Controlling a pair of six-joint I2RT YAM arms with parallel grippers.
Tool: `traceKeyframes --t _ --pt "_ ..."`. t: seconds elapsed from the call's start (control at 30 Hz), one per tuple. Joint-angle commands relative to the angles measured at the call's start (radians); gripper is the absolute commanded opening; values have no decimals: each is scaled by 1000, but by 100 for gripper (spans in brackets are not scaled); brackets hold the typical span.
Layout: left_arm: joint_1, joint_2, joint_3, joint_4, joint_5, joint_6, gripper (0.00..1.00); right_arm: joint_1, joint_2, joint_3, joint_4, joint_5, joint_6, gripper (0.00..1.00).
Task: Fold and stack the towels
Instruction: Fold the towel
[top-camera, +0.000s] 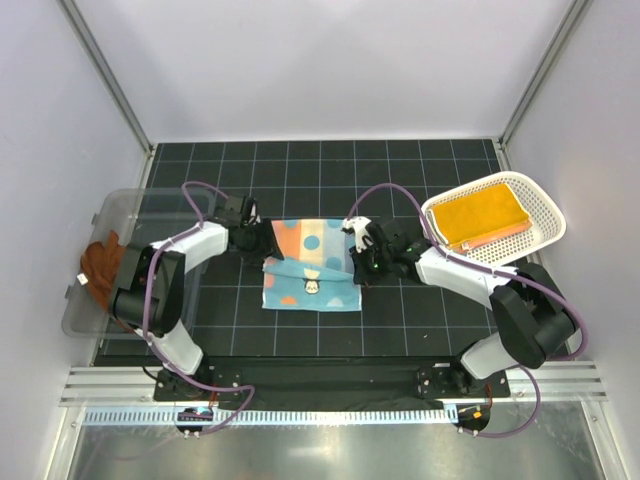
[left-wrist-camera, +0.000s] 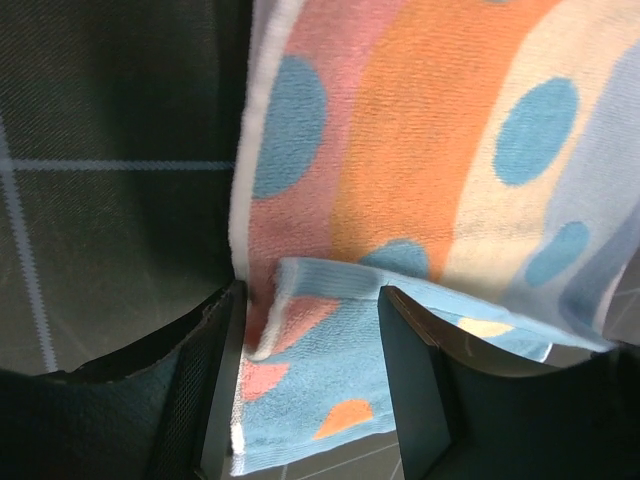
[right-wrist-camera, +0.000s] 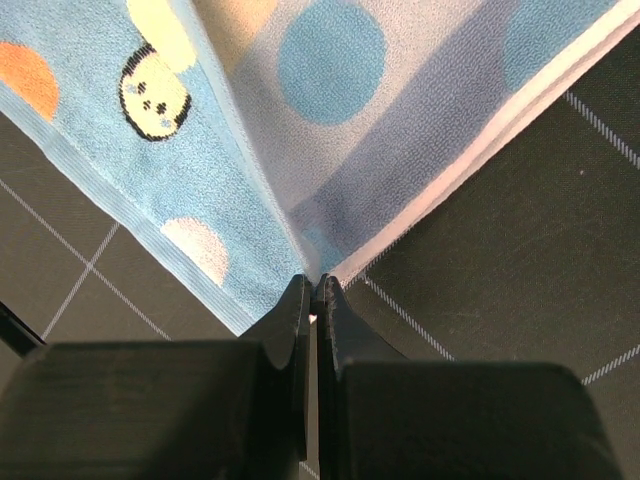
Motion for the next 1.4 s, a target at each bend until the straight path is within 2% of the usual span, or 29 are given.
traceKeyframes --t 0.0,0.33,0.67,0.87,1.0,1.13,1.37 --pt "-8 -33 -9 88 91 45 58 3 -35 16 33 3 9 1" --pt "-46 -187 -58 45 49 53 57 4 -7 28 33 3 6 1" --pt "-88 -164 -93 31 19 47 53 3 -1 38 14 12 5 1" --pt "-95 -205 -115 34 -77 45 55 3 -3 45 10 17 3 1" --pt "-95 -175 -90 39 -99 61 53 3 -3 45 8 17 5 1" --pt "-95 -152 -46 4 -116 74 45 3 -4 45 3 20 3 1" --pt "-97 -153 -13 2 -102 103 47 3 -1 42 3 29 2 1"
